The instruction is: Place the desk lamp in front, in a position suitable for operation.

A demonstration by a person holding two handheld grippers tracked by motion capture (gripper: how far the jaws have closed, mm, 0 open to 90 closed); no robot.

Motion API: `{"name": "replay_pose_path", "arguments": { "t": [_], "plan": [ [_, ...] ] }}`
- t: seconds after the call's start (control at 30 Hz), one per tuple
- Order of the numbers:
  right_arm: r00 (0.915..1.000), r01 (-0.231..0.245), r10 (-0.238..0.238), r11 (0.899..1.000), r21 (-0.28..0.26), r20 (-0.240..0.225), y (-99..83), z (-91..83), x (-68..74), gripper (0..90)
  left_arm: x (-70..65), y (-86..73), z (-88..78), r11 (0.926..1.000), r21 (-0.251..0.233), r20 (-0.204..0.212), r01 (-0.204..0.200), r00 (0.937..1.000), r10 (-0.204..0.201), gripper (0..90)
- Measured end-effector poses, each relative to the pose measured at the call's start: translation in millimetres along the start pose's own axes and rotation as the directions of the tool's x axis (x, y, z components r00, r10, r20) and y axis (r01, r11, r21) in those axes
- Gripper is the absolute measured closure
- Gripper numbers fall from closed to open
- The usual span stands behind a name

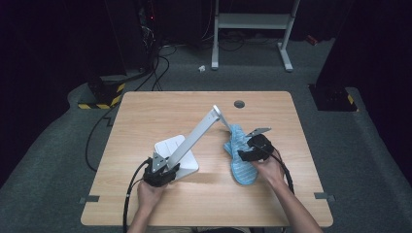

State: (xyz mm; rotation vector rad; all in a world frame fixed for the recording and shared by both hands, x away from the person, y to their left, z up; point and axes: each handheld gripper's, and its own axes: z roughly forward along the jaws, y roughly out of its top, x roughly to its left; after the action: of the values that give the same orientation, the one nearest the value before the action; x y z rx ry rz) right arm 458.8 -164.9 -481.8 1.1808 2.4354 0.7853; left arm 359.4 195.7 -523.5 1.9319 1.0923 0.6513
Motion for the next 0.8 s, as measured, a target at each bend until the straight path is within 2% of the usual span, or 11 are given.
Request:
{"name": "replay_pose_path", "arguments": {
  "t": [0.07,0.13,0.2,0.27,0.43,0.57,0.7,0.77,0.8],
  "plan": [
    [1.0,-0.006,0.006,1.0,0.013,0.006,-2.2,8.6,-1.7,37.3,0.1,0.0,0.0,1.0,0.0,0.0,0.0,1.0,0.0,50.2],
    [0.9997,0.0,-0.001,1.0,0.01,0.024,-4.0,9.7,-0.1,48.8,0.0,0.0,0.0,1.0,0.0,0.0,0.0,1.0,0.0,50.2],
    [0.9999,0.015,-0.015,1.0,0.009,0.006,-5.8,5.8,2.2,61.0,0.1,0.1,0.1,1.0,0.001,0.001,0.001,1.0,-0.001,50.2],
    [0.9993,0.038,-0.038,0.999,0.011,-0.008,-9.4,0.7,5.9,66.9,-0.3,0.7,0.8,1.0,0.001,0.001,0.001,1.0,-0.001,50.2],
    [0.9949,0.082,-0.082,0.997,-0.004,-0.059,-22.2,-14.8,17.4,71.3,-2.0,2.9,4.4,1.0,-0.002,0.008,-0.003,1.0,0.003,50.1],
    [0.983,0.155,-0.154,0.988,-0.002,-0.099,-28.1,-21.8,36.0,71.5,-3.7,5.0,7.2,1.0,0.0,0.014,-0.009,0.9999,0.009,50.2],
    [0.9712,0.203,-0.203,0.979,-0.01,-0.125,-23.6,-19.5,52.5,71.3,-4.8,6.4,8.6,0.9998,0.004,0.02,-0.017,0.9997,0.017,50.2],
    [0.9692,0.21,-0.21,0.978,-0.017,-0.129,-18.1,-15.4,57.3,71.1,-4.8,6.5,8.7,0.9998,0.004,0.021,-0.017,0.9996,0.017,50.2],
    [0.9716,0.203,-0.204,0.979,-0.018,-0.12,-15.0,-13.2,58.6,71.2,-4.8,6.5,8.6,0.9998,0.005,0.023,-0.018,0.9996,0.018,50.2]
  ]
}}
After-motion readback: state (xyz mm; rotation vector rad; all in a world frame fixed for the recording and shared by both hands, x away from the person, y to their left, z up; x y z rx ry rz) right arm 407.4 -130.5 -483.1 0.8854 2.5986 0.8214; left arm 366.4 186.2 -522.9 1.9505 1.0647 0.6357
